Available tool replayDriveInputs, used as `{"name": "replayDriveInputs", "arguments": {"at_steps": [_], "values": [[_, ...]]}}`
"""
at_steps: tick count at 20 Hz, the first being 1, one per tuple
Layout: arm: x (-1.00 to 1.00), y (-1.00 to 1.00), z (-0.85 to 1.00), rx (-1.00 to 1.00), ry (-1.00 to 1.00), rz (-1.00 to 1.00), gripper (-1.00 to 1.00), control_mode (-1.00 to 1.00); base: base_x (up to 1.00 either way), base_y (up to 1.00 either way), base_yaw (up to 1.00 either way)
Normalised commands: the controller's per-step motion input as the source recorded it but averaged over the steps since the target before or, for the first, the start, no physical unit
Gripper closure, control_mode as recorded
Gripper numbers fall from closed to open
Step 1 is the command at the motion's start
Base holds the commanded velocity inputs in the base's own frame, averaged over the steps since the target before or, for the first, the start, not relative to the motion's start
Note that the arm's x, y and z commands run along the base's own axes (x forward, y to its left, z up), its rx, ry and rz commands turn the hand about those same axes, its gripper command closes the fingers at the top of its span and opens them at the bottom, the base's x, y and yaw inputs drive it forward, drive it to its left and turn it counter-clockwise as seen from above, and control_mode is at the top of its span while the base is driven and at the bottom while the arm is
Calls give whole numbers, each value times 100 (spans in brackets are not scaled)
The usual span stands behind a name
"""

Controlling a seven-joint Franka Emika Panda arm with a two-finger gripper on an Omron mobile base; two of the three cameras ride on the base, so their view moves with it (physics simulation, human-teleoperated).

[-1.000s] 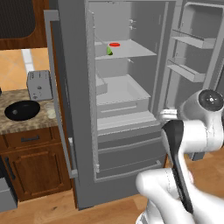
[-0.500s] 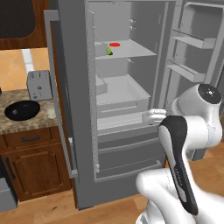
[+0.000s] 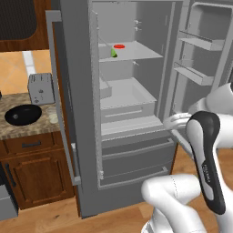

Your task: Grab a lemon wedge from the fridge and one ice cube from the ice bowl, and put them in the glass of lemonade.

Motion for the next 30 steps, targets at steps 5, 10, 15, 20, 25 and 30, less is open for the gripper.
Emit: {"name": "replayDriveInputs", "arguments": {"at_steps": [5, 10, 15, 20, 25, 30], "values": [[0, 0, 0, 0, 0, 0, -100, -100, 0, 0, 0], [0, 0, 0, 0, 0, 0, -100, -100, 0, 0, 0], [0, 0, -6, 0, 0, 0, -100, -100, 0, 0, 0], [0, 0, 0, 0, 0, 0, -100, 100, 12, 0, 0], [0, 0, 0, 0, 0, 0, -100, 100, 62, 0, 4], [0, 0, 0, 0, 0, 0, -100, 100, 74, 0, 7]]}}
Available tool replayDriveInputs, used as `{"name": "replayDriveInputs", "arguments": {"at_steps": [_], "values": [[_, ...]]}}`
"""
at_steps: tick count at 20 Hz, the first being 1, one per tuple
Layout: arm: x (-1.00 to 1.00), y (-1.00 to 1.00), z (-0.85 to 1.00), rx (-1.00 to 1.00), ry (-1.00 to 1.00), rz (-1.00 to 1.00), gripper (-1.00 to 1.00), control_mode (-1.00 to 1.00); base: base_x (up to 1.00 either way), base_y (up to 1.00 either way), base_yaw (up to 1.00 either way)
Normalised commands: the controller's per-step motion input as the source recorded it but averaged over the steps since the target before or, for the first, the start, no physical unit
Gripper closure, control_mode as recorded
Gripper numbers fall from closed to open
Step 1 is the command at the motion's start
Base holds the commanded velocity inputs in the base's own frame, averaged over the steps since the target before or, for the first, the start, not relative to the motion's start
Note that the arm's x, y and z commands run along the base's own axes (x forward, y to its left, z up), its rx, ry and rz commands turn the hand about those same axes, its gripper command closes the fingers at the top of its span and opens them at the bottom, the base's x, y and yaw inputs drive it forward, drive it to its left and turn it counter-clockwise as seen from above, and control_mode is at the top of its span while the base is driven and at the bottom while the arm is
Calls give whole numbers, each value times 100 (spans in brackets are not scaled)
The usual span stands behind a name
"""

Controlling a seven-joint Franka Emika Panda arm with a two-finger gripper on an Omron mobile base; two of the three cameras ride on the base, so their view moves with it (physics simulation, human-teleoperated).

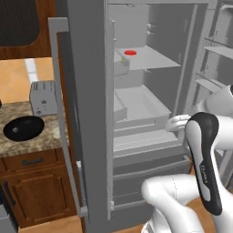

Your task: Grab a lemon wedge from the fridge and one ice cube from the ice bowl, and put them in the glass of lemonade.

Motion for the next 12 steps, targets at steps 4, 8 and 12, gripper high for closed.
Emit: {"name": "replayDriveInputs", "arguments": {"at_steps": [4, 8, 12], "values": [[0, 0, 0, 0, 0, 0, -100, 100, 52, -7, 6], [0, 0, 0, 0, 0, 0, -100, 100, 51, -11, 6], [0, 0, 0, 0, 0, 0, -100, 100, 69, -6, 6]]}}
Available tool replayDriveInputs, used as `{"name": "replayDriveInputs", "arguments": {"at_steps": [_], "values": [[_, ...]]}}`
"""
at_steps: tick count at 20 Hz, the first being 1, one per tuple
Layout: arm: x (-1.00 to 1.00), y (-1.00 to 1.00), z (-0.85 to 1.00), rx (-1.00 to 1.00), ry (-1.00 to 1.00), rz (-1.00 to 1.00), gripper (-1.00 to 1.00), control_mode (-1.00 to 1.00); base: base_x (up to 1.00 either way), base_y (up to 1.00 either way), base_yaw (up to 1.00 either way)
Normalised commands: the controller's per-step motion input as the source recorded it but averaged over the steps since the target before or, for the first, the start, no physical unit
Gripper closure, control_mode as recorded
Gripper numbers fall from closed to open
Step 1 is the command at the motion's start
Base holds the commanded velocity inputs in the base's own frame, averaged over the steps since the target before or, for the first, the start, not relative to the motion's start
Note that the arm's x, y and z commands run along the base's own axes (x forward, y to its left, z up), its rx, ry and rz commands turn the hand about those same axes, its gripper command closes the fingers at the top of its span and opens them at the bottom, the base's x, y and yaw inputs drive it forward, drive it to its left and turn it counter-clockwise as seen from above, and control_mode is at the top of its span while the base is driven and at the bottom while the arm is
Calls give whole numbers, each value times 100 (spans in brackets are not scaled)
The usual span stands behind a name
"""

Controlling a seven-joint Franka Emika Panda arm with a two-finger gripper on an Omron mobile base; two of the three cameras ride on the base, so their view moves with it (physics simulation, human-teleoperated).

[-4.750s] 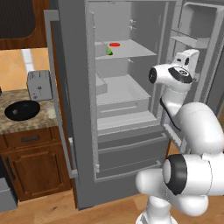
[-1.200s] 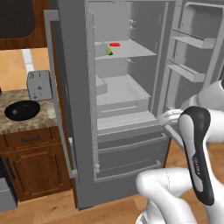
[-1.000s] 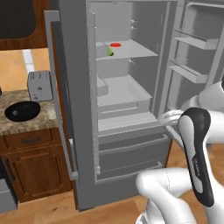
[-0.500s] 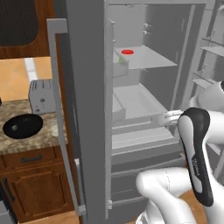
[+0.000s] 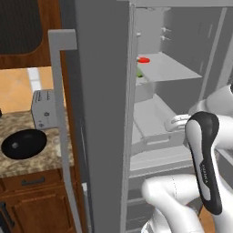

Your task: Grab a lemon wedge from the fridge and one ice cube from the ice bowl, and put them in the glass of lemonade.

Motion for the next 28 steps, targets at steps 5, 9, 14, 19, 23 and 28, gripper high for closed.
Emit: {"name": "replayDriveInputs", "arguments": {"at_steps": [5, 9, 14, 19, 23, 28], "values": [[3, 0, 0, 0, 0, 1, -100, -100, 51, -1, 5], [0, 0, 17, 0, 0, 0, -100, -100, 0, 0, 0], [2, 9, 43, -4, 0, 0, -100, -100, 0, 0, 0], [11, 3, 52, -5, 0, 0, -100, -100, 0, 0, 0], [24, 0, 28, 0, -12, 0, -100, -100, 0, 0, 0], [31, 0, 1, 0, -27, 0, -100, -100, 0, 0, 0]]}}
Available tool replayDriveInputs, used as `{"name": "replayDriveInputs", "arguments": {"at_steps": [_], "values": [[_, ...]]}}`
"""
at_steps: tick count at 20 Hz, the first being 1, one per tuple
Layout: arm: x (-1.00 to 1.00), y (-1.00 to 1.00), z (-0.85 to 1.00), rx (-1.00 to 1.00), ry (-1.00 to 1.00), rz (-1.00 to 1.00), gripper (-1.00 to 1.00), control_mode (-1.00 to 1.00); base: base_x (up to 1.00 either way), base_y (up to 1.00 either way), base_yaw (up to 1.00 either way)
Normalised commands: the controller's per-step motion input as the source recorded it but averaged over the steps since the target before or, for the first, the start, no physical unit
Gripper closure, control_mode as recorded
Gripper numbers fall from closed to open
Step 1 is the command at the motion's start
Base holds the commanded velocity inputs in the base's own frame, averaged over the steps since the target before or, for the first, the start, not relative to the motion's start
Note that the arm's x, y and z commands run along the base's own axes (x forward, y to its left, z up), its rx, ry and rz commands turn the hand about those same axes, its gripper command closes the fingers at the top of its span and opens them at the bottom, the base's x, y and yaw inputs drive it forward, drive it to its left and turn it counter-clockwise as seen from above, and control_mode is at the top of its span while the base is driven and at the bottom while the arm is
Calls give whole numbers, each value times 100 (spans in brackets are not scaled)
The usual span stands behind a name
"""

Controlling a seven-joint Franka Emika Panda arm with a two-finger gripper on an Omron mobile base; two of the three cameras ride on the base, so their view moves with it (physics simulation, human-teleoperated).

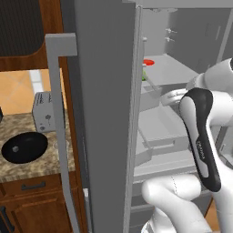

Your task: Grab a lemon wedge from the fridge and one ice cube from the ice bowl, and put them in the glass of lemonade.

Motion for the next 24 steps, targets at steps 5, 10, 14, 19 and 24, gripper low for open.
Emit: {"name": "replayDriveInputs", "arguments": {"at_steps": [5, 10, 14, 19, 24], "values": [[9, 0, 28, 0, -15, 0, -100, -100, 0, 0, 0], [1, 2, 47, 0, 0, 0, -100, -100, 0, 0, 0], [24, 5, 14, 0, 0, 0, -100, -100, 0, 0, 0], [45, 9, 0, 0, 0, 0, -100, -100, 0, 0, 0], [48, 12, 0, 1, 0, -1, -100, -100, 0, 0, 0]]}}
